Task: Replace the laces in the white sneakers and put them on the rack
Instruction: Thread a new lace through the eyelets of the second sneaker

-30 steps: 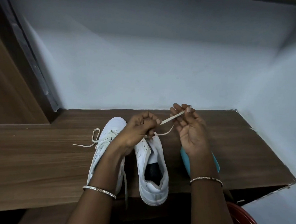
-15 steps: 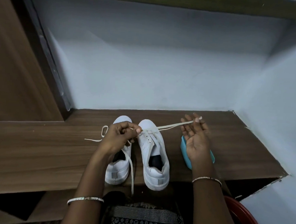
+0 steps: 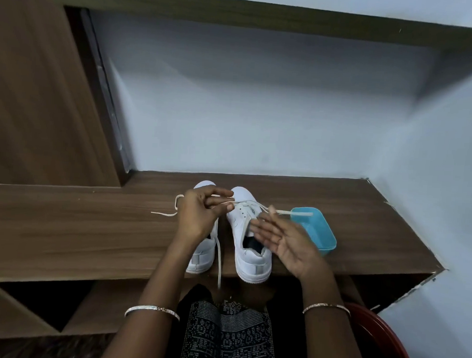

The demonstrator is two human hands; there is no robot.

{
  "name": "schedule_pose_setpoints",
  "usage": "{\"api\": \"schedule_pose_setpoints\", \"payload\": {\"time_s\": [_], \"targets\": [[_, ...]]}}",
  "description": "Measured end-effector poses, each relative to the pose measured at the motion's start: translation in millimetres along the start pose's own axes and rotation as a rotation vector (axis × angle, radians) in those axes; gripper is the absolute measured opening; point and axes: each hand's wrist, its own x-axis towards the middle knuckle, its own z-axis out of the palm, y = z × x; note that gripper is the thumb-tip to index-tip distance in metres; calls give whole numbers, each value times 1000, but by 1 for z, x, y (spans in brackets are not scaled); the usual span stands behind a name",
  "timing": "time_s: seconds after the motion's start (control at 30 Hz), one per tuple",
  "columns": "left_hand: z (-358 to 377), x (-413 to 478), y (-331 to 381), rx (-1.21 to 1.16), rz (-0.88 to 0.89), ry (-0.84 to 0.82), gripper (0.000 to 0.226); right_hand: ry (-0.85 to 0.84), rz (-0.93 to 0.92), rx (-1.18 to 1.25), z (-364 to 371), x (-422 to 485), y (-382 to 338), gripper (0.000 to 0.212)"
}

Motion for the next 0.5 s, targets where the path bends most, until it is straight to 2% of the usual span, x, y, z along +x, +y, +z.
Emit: {"api": "schedule_pose_setpoints", "payload": {"time_s": [0.13, 0.3, 0.37, 0.5], "targets": [[12, 4, -2, 180, 105, -51, 25, -52, 12, -167, 33, -3, 8, 44], [20, 9, -5, 229, 169, -191, 46, 9, -101, -102, 51, 14, 10, 20], [18, 17, -10, 164, 116, -252, 48, 40, -128, -85, 52, 21, 9, 19], [13, 26, -13, -113, -58, -370, 63, 145, -150, -15, 47, 34, 2, 13]]}}
